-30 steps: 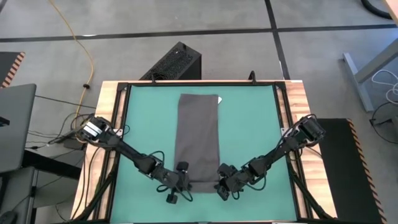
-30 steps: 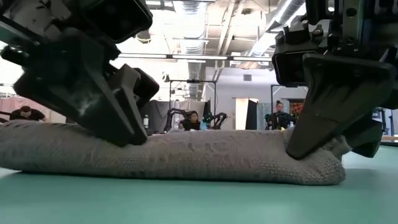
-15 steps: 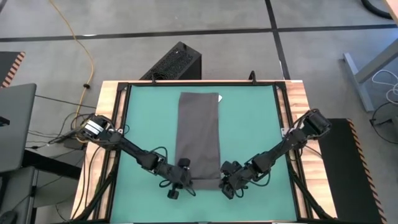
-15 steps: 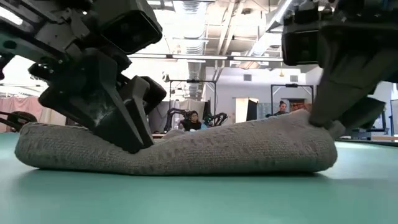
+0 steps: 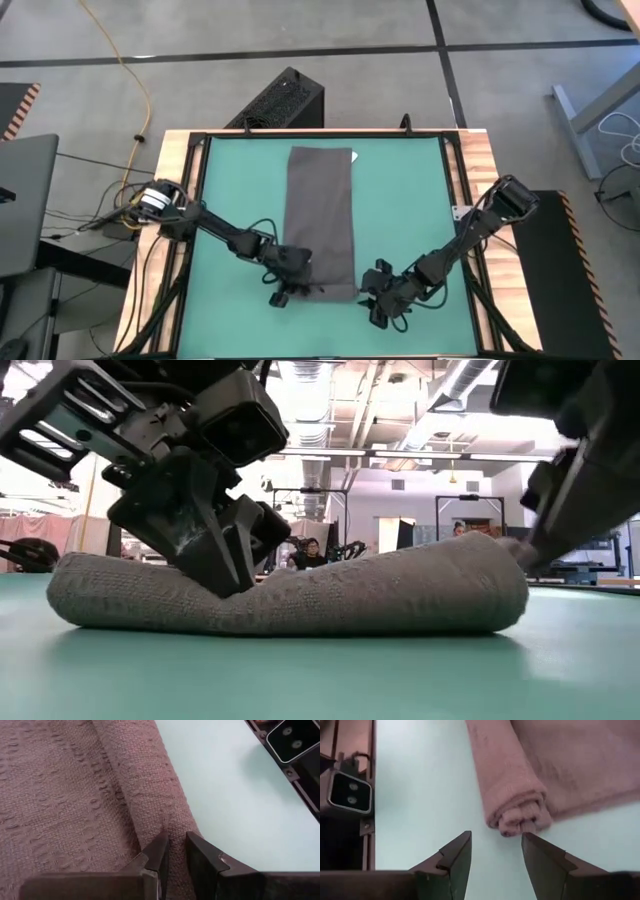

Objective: Roll towel into tight, uniform cylinder
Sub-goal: Roll the gray towel

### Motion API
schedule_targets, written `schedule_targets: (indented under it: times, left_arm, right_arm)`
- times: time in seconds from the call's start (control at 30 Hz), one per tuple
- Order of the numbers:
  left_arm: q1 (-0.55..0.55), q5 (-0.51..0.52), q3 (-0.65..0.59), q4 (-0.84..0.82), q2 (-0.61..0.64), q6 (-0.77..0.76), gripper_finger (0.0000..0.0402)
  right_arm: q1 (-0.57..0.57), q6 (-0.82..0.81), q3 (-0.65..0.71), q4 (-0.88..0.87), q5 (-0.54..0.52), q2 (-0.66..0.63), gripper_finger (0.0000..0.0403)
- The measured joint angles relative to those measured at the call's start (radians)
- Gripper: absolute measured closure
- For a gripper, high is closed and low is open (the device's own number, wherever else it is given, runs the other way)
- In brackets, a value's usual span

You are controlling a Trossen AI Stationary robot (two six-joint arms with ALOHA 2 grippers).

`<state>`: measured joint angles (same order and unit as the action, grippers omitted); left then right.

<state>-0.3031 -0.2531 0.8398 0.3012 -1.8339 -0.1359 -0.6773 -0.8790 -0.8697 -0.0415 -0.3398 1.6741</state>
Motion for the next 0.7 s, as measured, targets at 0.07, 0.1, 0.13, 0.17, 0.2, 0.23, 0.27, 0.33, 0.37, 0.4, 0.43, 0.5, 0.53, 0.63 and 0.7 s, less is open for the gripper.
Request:
schedule_targets:
  times: [0.07,0.1,0.13,0.17,0.2,0.23,0.27,0.33,0.37,0.4,0.43,0.5,0.53,0.63,0.7]
  left_arm:
    - [0.017,-0.025,0.000,0.000,0.000,0.005,0.0345]
    - [0.025,-0.034,0.000,-0.002,0.000,0.005,0.0345]
    - [0.032,-0.042,0.000,-0.005,0.000,0.005,0.0345]
    - [0.039,-0.047,0.000,-0.008,0.000,0.009,0.0345]
    - [0.044,-0.054,0.000,-0.008,0.000,0.010,0.0345]
    - [0.047,-0.059,0.000,-0.008,0.000,0.010,0.0345]
    - [0.050,-0.064,0.000,-0.008,0.000,0.011,0.0345]
    - [0.053,-0.077,0.000,-0.007,0.000,0.011,0.0345]
    - [0.054,-0.078,0.000,-0.008,0.000,0.010,0.0345]
    - [0.055,-0.080,0.000,-0.008,0.000,0.007,0.0345]
    - [0.055,-0.080,0.000,-0.007,0.000,0.004,0.0345]
    - [0.055,-0.080,0.000,-0.007,0.000,0.003,0.0345]
    - [0.055,-0.080,0.000,-0.006,0.000,0.000,0.0345]
    - [0.055,-0.082,0.000,-0.002,0.000,-0.005,0.0345]
    - [0.055,-0.082,0.000,0.003,-0.001,-0.008,0.0345]
  right_arm:
    - [-0.013,0.049,-0.016,0.000,-0.043,0.000,0.0208]
    - [-0.018,0.078,-0.026,0.000,-0.063,0.000,0.0211]
    - [-0.021,0.109,-0.039,0.000,-0.082,0.000,0.0213]
    - [-0.025,0.142,-0.050,0.004,-0.102,0.000,0.0215]
    - [-0.026,0.176,-0.060,0.006,-0.123,0.000,0.0217]
    - [-0.029,0.212,-0.069,0.004,-0.146,0.000,0.0218]
    - [-0.031,0.251,-0.076,0.003,-0.173,0.000,0.0220]
    - [-0.030,0.317,-0.081,0.022,-0.234,0.000,0.0222]
    - [-0.030,0.341,-0.081,0.030,-0.265,0.000,0.0222]
    - [-0.029,0.358,-0.081,0.030,-0.291,0.000,0.0222]
    - [-0.026,0.365,-0.081,0.028,-0.309,0.001,0.0222]
    - [-0.014,0.390,-0.081,0.032,-0.314,0.014,0.0220]
    - [-0.010,0.429,-0.081,0.029,-0.313,0.017,0.0218]
    - [0.003,0.562,-0.081,0.067,-0.300,0.046,0.0205]
    - [0.005,0.659,-0.080,0.097,-0.282,0.057,0.0190]
